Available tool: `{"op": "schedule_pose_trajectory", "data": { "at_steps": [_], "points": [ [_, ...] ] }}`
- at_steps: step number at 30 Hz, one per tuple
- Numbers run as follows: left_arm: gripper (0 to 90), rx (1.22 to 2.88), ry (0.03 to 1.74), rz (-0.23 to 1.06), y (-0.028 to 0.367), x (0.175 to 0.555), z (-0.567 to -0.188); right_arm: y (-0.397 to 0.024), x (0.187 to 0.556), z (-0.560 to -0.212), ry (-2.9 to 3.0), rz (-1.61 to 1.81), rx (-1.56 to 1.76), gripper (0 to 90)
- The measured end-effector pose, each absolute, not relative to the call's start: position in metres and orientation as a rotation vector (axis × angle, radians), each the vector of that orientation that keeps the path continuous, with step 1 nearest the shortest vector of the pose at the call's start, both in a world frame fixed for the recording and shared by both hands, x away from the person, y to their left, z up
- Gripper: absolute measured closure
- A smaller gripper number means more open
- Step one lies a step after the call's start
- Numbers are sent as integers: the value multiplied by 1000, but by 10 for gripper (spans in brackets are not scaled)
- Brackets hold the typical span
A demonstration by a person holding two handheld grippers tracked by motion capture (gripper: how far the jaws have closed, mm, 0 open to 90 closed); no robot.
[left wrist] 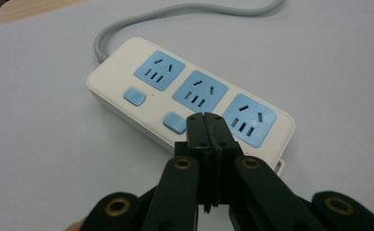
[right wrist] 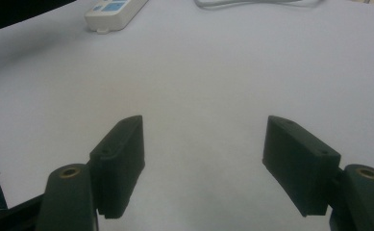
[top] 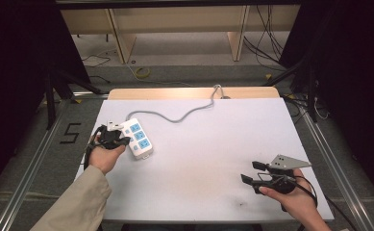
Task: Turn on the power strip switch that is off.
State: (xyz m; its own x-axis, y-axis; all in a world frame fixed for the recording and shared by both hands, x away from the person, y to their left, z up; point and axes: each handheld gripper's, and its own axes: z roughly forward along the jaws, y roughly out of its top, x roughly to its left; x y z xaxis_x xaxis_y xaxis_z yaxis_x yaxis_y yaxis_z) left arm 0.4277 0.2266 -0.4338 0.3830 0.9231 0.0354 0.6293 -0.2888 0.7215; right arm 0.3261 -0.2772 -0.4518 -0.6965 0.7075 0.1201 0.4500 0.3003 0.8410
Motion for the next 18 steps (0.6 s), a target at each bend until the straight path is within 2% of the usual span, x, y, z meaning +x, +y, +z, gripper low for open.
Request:
{"op": "schedule_pose_trajectory", "data": {
  "at_steps": [18],
  "points": [
    [899,2017,1360,598,230,439,-436,-277,326,-452,2300,1349,1053,312]
  ]
}}
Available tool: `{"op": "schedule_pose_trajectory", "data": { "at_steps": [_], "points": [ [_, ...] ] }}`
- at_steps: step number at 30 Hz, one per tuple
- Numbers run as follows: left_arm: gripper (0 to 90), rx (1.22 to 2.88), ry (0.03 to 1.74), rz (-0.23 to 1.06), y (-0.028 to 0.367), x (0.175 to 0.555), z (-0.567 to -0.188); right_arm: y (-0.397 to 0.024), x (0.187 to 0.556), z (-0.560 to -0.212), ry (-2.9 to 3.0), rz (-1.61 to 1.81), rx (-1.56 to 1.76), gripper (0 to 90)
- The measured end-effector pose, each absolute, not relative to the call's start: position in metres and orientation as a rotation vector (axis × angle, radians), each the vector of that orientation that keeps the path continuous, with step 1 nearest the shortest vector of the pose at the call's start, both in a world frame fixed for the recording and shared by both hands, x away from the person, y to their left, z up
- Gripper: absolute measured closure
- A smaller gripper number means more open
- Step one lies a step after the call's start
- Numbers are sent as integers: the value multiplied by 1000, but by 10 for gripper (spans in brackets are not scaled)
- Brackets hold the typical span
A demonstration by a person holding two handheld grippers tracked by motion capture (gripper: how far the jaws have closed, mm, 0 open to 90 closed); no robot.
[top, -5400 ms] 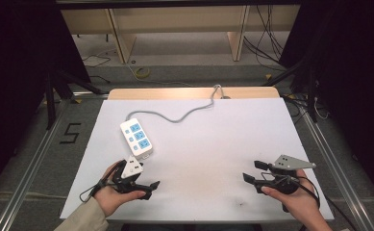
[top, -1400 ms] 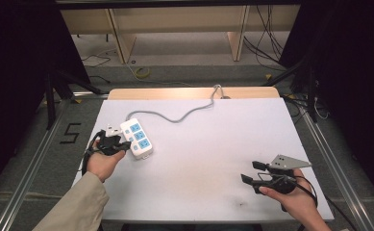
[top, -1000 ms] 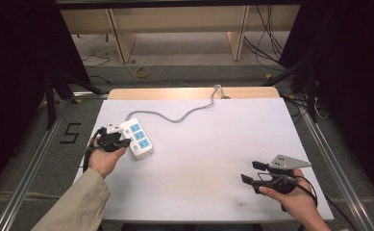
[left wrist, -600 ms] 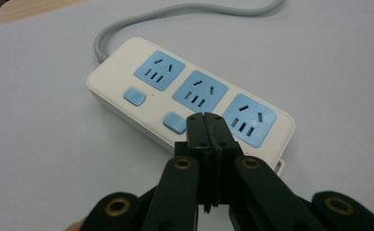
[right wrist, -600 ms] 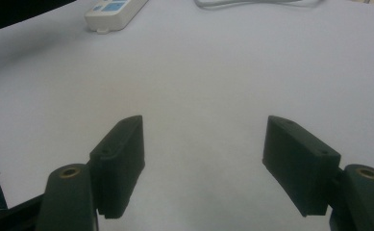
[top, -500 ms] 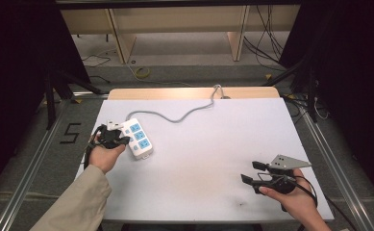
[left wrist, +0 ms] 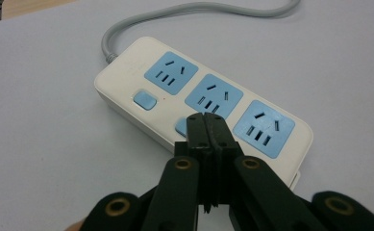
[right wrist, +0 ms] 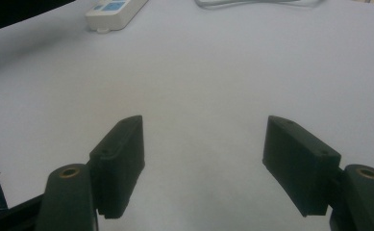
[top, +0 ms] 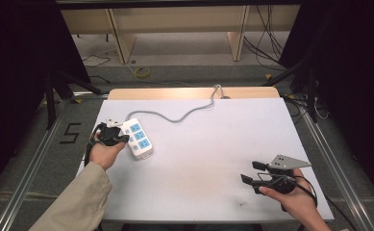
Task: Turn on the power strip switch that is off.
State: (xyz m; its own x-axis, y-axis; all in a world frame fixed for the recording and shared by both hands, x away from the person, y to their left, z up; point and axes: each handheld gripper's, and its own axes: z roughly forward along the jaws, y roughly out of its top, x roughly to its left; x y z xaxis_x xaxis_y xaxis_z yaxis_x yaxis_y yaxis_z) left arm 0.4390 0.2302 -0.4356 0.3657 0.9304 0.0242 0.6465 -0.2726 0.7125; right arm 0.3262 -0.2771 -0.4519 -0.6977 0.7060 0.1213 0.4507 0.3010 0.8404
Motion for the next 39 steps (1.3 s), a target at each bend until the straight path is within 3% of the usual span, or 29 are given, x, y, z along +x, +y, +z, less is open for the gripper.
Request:
{"op": "schedule_pose_trajectory", "data": {
  "at_steps": [39],
  "points": [
    [899,2025,1381,608,230,453,-437,-277,326,-452,2303,1347,1053,312]
  ]
}}
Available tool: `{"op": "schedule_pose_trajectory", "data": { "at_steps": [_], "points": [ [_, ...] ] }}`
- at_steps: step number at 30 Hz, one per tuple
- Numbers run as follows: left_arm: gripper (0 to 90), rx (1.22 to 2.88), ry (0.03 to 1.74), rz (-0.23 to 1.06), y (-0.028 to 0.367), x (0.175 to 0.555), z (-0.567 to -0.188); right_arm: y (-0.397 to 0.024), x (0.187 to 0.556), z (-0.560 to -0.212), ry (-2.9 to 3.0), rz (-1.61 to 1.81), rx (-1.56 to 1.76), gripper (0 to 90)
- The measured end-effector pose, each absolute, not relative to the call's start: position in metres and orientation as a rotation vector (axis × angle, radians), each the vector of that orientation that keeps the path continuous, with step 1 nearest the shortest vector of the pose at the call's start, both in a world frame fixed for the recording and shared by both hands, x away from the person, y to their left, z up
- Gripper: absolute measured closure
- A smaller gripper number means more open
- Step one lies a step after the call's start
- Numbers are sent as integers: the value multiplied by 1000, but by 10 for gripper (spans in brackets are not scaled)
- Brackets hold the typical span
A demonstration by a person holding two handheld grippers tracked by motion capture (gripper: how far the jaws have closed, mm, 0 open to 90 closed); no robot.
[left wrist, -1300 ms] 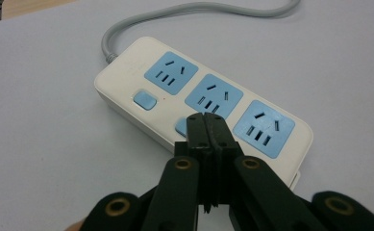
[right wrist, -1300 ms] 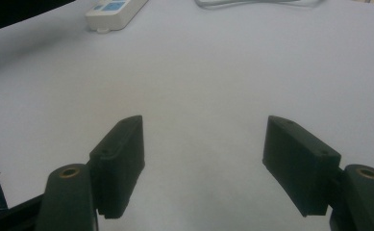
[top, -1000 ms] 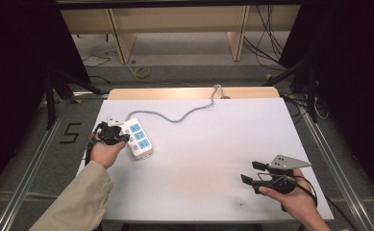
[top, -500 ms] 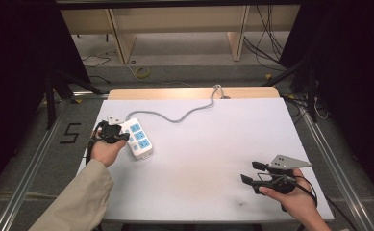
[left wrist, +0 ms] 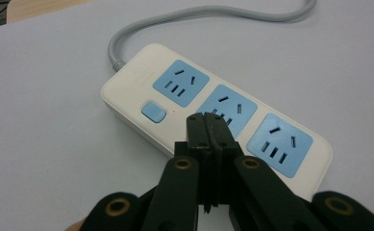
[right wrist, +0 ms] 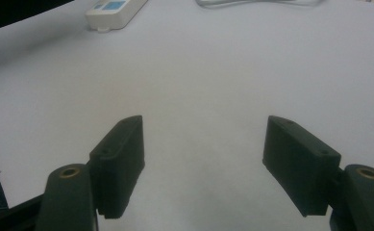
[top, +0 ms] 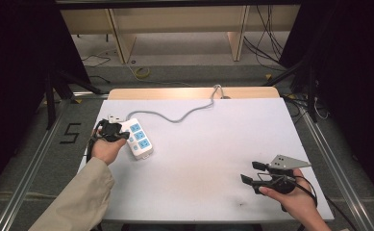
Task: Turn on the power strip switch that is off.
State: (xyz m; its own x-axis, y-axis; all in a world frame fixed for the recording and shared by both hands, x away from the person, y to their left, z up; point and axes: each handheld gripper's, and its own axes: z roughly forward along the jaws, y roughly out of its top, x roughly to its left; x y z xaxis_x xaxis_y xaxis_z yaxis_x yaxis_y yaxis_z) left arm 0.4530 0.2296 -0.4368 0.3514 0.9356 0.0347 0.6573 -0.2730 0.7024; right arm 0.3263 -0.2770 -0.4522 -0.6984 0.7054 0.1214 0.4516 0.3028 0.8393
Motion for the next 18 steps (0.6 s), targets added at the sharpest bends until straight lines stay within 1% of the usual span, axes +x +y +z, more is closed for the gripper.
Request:
{"op": "schedule_pose_trajectory", "data": {
  "at_steps": [18],
  "points": [
    [899,2021,1399,602,230,459,-440,-277,326,-452,2305,1346,1051,312]
  ]
}}
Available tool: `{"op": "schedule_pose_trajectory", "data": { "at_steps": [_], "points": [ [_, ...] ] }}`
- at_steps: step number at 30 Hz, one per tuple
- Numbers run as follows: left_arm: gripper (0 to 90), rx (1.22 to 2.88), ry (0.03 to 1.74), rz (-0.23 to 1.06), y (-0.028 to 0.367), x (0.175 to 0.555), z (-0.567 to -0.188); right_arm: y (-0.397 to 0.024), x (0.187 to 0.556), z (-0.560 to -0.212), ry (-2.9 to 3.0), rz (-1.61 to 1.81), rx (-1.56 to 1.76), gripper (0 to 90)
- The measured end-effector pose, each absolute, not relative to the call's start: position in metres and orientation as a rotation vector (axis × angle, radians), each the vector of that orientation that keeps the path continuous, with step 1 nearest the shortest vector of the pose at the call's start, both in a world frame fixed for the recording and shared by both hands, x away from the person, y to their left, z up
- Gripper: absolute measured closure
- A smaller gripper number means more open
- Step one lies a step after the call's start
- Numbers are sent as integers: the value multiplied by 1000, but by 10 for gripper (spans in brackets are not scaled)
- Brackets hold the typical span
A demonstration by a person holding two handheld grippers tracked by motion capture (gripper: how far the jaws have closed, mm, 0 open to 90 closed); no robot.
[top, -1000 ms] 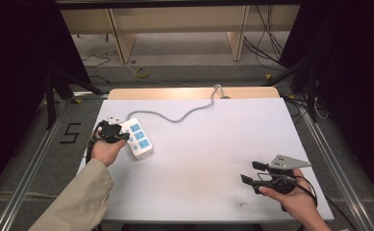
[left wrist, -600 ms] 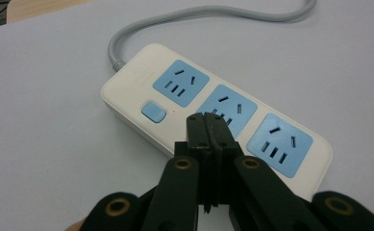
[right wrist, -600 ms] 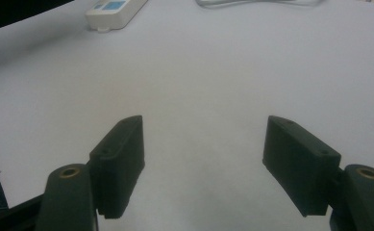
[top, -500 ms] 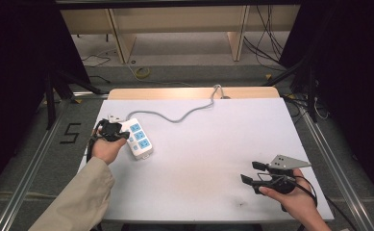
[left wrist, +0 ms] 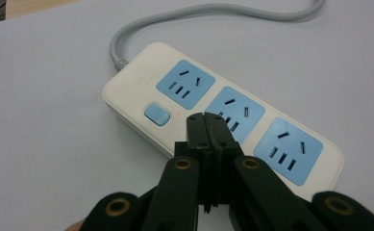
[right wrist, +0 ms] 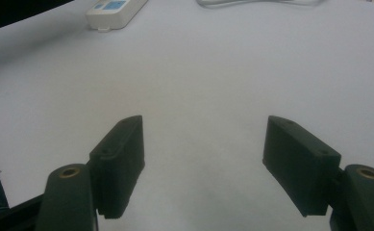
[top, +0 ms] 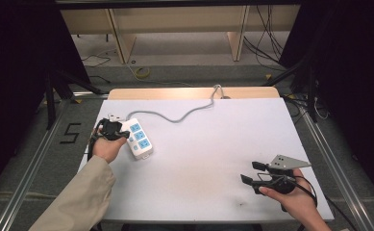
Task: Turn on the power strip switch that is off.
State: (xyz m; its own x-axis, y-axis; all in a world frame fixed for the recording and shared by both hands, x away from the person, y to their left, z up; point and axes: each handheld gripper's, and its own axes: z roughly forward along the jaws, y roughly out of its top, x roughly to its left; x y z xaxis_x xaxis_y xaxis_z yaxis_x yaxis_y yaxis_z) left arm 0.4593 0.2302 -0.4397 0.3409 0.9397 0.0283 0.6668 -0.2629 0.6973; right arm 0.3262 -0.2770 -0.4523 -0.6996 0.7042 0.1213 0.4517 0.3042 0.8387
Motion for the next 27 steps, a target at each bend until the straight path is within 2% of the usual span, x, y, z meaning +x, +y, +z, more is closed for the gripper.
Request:
{"op": "schedule_pose_trajectory", "data": {
  "at_steps": [27],
  "points": [
    [899,2036,1413,600,229,467,-445,-277,326,-453,2306,1349,1052,312]
  ]
}}
